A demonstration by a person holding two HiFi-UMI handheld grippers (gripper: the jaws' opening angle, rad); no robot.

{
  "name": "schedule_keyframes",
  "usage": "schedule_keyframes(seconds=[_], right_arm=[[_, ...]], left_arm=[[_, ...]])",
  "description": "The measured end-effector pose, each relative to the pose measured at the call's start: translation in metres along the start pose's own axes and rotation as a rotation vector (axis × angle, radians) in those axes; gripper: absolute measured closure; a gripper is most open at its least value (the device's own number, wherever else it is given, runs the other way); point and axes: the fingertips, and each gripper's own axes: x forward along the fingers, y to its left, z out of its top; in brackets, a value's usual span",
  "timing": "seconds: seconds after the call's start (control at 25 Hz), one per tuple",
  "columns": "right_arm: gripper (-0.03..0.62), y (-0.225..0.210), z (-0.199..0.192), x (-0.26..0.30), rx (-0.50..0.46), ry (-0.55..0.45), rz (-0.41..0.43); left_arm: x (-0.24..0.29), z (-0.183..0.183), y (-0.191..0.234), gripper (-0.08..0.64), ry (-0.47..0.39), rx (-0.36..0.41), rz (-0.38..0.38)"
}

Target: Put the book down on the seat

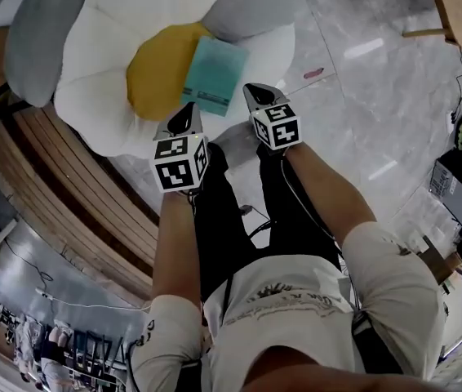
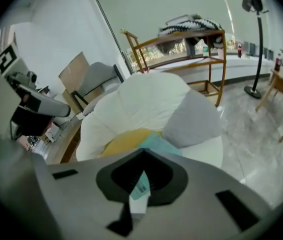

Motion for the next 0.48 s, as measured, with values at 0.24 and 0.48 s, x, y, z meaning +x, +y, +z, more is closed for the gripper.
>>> schedule_keyframes(seconds=[0.24, 0.48], right_arm=[[0.566, 0.022, 0.092, -0.086, -0.071, -0.203, -0.055], [0.566, 0.065, 0.182, -0.188, -0.091, -0.427, 0.006]], left_arm=[[-0.056, 0.064, -0.039, 0.538, -0.149, 0.022, 0.034], [-0.135, 0.117, -0.071, 0.538, -0.299, 0.023, 0.091]])
